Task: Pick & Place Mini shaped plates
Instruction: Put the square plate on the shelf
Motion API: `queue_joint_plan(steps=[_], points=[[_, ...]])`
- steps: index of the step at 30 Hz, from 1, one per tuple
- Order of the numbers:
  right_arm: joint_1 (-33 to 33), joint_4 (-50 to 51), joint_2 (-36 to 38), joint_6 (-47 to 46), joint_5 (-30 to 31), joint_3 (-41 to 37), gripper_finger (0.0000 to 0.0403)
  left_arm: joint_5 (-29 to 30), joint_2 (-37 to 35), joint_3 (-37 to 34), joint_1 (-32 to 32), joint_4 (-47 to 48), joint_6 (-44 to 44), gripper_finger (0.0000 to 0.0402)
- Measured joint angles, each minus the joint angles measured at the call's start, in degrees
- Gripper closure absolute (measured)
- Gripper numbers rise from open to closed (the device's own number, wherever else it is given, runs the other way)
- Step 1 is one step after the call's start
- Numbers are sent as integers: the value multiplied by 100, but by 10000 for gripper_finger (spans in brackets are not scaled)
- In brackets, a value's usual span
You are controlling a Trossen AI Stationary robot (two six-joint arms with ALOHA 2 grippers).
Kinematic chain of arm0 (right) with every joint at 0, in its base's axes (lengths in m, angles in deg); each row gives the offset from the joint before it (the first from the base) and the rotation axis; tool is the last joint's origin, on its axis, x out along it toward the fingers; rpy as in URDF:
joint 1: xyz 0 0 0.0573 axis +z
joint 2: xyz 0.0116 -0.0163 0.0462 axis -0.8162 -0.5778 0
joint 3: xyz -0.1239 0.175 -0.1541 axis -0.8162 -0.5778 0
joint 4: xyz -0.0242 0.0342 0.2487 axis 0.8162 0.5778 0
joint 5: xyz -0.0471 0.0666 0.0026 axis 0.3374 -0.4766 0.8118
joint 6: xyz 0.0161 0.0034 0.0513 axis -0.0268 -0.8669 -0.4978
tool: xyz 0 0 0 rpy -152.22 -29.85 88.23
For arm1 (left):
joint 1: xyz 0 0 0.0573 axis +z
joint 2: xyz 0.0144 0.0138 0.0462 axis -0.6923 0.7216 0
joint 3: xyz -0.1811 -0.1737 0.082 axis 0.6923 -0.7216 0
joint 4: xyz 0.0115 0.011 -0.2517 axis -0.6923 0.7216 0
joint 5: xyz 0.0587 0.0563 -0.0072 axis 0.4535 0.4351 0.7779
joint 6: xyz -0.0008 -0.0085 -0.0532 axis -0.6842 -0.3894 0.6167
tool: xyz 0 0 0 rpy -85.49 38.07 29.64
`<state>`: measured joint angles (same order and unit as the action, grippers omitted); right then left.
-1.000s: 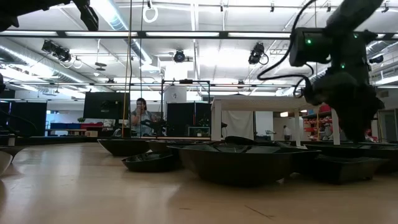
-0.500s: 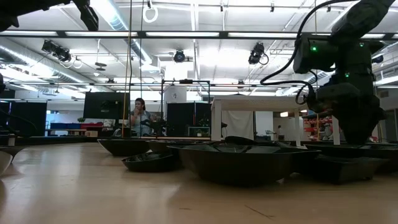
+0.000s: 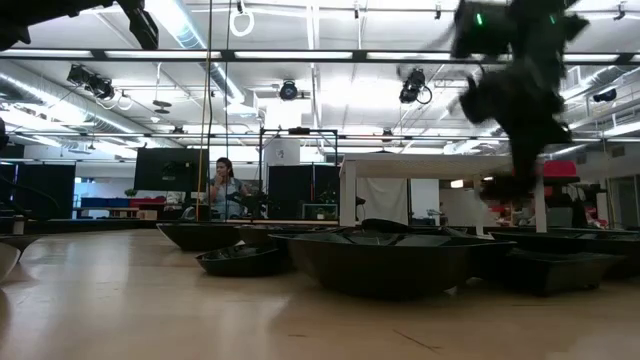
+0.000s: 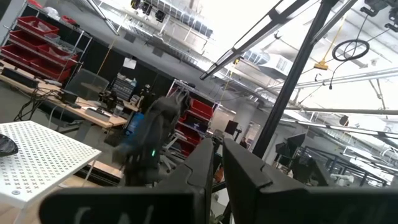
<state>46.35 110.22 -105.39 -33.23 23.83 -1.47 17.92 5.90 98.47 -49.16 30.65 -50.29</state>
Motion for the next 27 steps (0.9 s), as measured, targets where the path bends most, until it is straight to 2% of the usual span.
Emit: queue_joint_plan(steps=[4, 7, 11, 15, 19, 23, 27], points=[[-385, -13, 282, 662, 297, 904, 395, 0, -2, 1, -2, -1, 2, 360], [-922, -74, 435, 1226, 656, 1326, 397, 1, -2, -1, 0, -1, 2, 360], [-2271, -271, 474, 1767, 673, 1386, 400, 0, -1, 1, -2, -2, 2, 360], [-3681, -277, 331, 2122, 396, 1278, 401, 0, -1, 1, 0, -2, 2, 360], [-4741, -456, 246, 2345, 32, 1270, 397, 0, 0, 0, -2, -1, 2, 360], [-5396, -603, 142, 2387, -482, 1270, 396, 0, 0, 1, -2, -1, 2, 360], [-5701, -728, -78, 2417, -927, 1270, 397, 1, -1, 1, -2, -1, 2, 360]])
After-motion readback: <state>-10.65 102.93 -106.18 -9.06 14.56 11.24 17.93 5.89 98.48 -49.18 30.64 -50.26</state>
